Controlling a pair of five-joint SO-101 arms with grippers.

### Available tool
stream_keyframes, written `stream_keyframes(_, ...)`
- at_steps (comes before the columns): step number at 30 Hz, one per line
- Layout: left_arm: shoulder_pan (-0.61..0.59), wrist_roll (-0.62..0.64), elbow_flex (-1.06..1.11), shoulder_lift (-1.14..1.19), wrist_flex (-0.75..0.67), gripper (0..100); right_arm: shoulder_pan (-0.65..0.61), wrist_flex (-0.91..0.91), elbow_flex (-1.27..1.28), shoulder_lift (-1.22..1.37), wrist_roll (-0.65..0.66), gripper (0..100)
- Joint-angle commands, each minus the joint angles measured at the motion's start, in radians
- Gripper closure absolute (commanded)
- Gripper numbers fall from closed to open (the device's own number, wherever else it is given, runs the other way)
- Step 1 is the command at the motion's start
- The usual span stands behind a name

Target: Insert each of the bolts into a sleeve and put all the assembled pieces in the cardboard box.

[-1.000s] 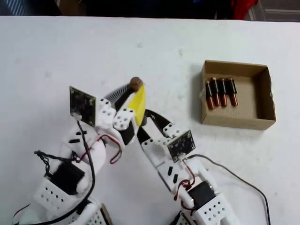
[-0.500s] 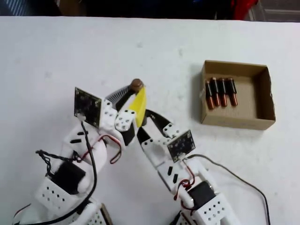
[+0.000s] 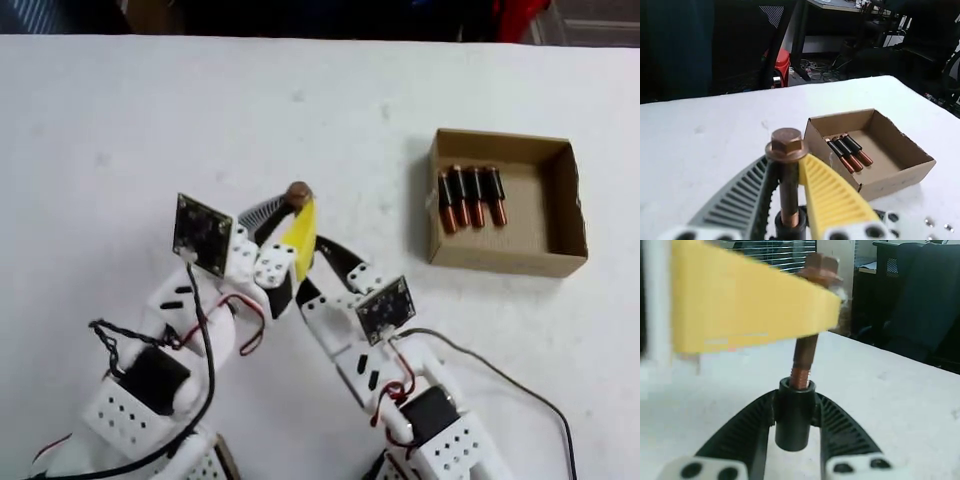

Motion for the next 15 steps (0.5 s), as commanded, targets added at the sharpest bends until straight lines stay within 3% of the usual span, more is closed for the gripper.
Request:
stream_keyframes(1,0.022,-0.006,0.018,-0.013,-0.021,98,0.001,-0.019,0.008,-0.012,-0.005,98.1)
stream_keyframes(15,0.053,-0.014,0.114,-0.237,0.074,98,0.012,-0.005,0.008,-0.018,-0.005,98.1)
